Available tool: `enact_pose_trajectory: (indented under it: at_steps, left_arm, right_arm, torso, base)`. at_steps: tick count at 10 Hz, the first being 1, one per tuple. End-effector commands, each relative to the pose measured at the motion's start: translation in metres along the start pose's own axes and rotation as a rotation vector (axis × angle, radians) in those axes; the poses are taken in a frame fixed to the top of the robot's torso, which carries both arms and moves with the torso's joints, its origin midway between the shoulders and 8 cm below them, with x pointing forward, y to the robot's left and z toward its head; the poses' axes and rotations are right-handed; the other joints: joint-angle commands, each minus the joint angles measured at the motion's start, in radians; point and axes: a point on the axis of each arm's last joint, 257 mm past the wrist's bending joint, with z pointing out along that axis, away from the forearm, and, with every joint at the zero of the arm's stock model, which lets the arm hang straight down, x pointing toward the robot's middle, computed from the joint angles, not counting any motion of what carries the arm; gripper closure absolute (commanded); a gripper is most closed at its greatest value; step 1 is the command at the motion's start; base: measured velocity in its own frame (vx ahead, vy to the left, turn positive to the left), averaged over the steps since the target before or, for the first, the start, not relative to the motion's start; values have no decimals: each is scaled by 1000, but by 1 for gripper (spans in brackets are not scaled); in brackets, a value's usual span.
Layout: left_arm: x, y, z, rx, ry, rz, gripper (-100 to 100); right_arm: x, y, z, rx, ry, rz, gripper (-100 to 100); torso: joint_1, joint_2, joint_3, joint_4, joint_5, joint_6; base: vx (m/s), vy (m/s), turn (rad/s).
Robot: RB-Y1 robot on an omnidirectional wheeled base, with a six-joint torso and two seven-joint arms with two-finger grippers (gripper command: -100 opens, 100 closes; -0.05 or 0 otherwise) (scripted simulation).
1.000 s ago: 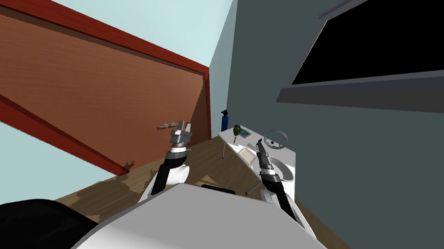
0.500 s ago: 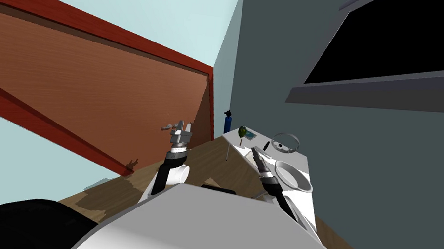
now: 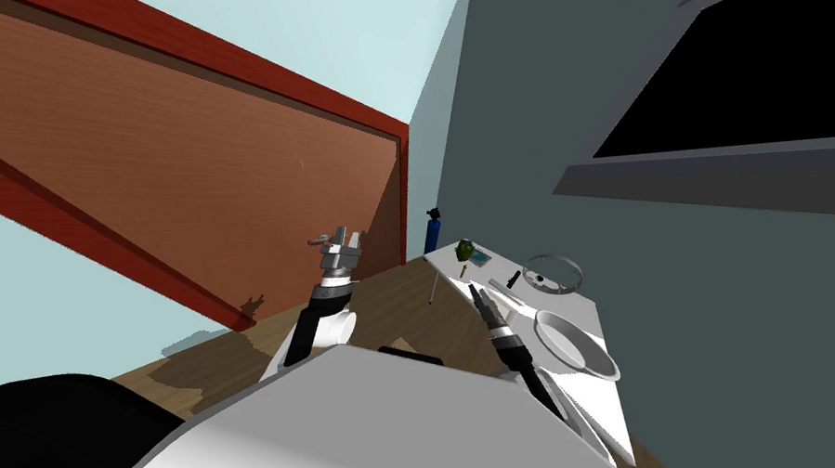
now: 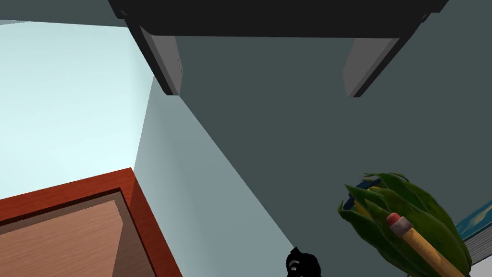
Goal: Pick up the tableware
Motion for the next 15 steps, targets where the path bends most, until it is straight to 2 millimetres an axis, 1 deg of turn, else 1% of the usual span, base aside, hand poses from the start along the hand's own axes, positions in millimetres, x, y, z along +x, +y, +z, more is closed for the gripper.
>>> enact_pose_trajectory:
  at_steps: [1,2,3,4,5,6,7,8,9,10,11,12,13,14,15]
  left_arm:
    - [0,0,0,0,0,0,0]
    - [0,0,0,0,0,0,0]
    - [0,0,0,0,0,0,0]
    - [0,0,0,0,0,0,0]
    - [0,0,0,0,0,0,0]
    - [0,0,0,0,0,0,0]
    - [0,0,0,0,0,0,0]
    - [0,0,0,0,0,0,0]
    - [0,0,0,0,0,0,0]
    - [0,0,0,0,0,0,0]
    - [0,0,0,0,0,0,0]
    - [0,0,0,0,0,0,0]
    - [0,0,0,0,0,0,0]
    - [0,0,0,0,0,0,0]
    - [0,0,0,0,0,0,0]
  right_arm:
    - [17,-22,-10,32,70,-89,-100]
    - [17,-22,-10,32,70,-93,-100]
    - [29,-38,-17,52,127,-166,-100]
    - [31,-41,-18,59,132,-172,-100]
    - [43,-61,-27,84,194,-249,-100]
    - [52,-76,-34,99,247,-313,-100]
    - [55,-83,-38,109,260,-332,-100]
    - [61,-100,-46,121,316,-409,-100]
    - [63,-105,-50,133,325,-412,-100]
    - [67,-120,-57,140,378,-491,-100]
    - [70,-128,-63,155,390,-491,-100]
    - [72,-146,-72,166,446,-570,-100]
    - [74,-151,-76,177,454,-570,-100]
    - [75,-169,-86,188,510,-646,-100]
    - [76,-173,-90,197,518,-646,-100]
  torso:
    - [0,0,0,0,0,0]
    - [1,-1,0,0,0,0]
    - [1,0,0,0,0,0]
    - [2,-1,0,0,0,0]
    - [0,0,0,0,0,0]
    - [2,0,0,0,0,0]
    - [4,-2,-1,0,1,0]
    - [2,-1,-1,0,1,0]
    - [2,0,0,0,0,0]
    - [0,1,0,0,0,0]
    - [0,1,0,0,0,0]
    - [-1,0,0,0,0,0]
    - [-1,0,0,0,0,0]
    - [-2,0,0,0,0,0]
    - [-1,0,0,0,0,0]
  base:
    - [56,126,36]
    - [42,114,11]
    - [42,142,44]
    - [35,105,13]
    - [38,130,32]
    - [76,182,44]
    - [55,132,14]
    - [32,125,46]
    - [27,96,10]
    - [37,114,29]
    - [38,87,6]
    - [42,88,32]
    - [33,71,16]
    - [37,93,27]
    - [32,84,6]
